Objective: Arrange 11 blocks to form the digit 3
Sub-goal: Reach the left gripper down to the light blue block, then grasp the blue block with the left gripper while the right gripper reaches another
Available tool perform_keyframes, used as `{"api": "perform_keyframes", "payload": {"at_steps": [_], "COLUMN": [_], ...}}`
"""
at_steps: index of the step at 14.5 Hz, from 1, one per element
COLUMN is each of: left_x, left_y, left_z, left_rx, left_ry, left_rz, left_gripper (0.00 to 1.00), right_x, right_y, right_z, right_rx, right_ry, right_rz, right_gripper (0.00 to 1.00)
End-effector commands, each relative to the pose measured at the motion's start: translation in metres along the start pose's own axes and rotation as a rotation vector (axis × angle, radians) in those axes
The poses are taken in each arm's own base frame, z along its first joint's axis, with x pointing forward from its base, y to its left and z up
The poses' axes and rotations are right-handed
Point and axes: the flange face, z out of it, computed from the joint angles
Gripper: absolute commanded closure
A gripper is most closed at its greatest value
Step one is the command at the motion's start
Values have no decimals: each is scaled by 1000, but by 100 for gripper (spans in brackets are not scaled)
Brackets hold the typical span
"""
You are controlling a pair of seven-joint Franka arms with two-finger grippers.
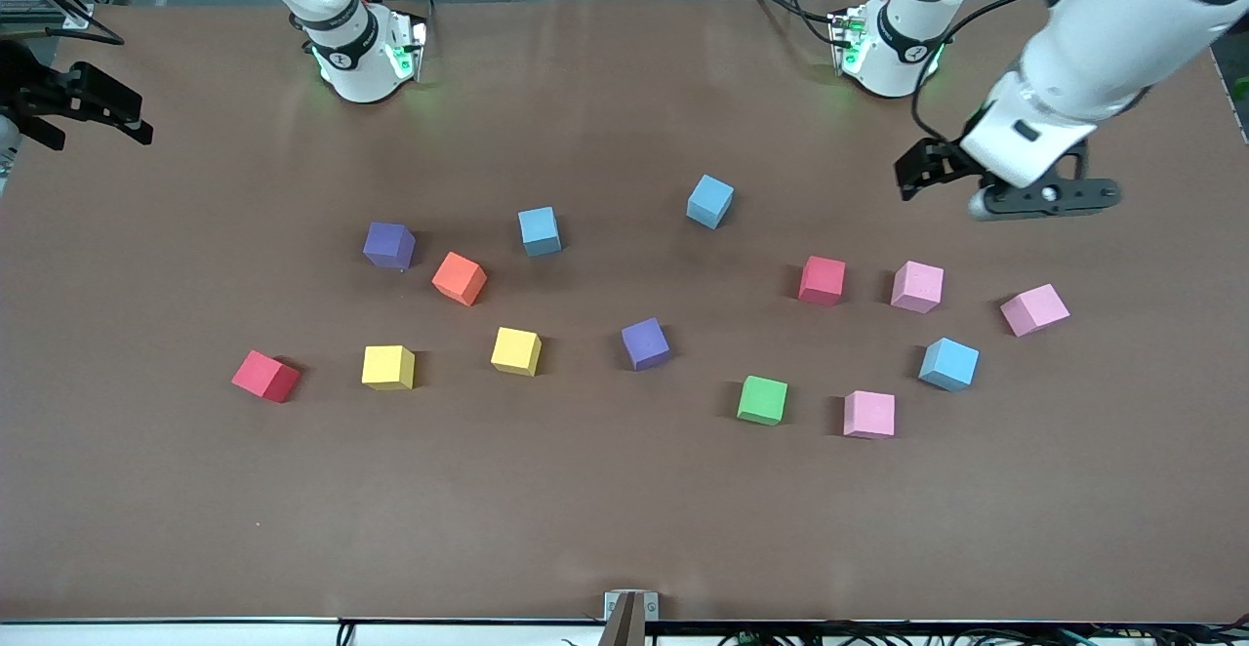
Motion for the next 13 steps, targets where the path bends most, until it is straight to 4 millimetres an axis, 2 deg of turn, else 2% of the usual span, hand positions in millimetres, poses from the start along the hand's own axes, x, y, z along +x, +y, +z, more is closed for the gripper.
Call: {"api": "perform_keyframes", "payload": {"at_steps": [1,2,3,5,6,7,9,11,13], "left_x": [-17,-24,-30,-44,-52,-65,-86,-105,-118], "left_y": [27,41,52,76,84,96,111,115,115], "left_z": [34,50,65,92,109,128,161,194,221], "left_rx": [-3,1,7,25,29,27,20,24,-5], "left_ry": [7,5,-2,-26,-29,-13,4,8,22], "left_rz": [-85,-132,-171,-237,-280,-336,-458,-528,-614], "left_gripper": [0,0,0,0,0,0,0,0,0], "right_x": [-1,3,16,58,68,73,88,90,91], "right_y": [1,4,10,21,24,26,21,16,-4], "right_z": [-10,-4,11,60,71,71,86,86,87], "right_rx": [-10,-12,-11,-19,-30,-47,-54,-36,-42], "right_ry": [13,4,-17,-81,-97,-88,-82,-68,-67], "right_rz": [11,18,28,31,32,34,21,31,142], "right_gripper": [0,0,0,0,0,0,0,0,0]}}
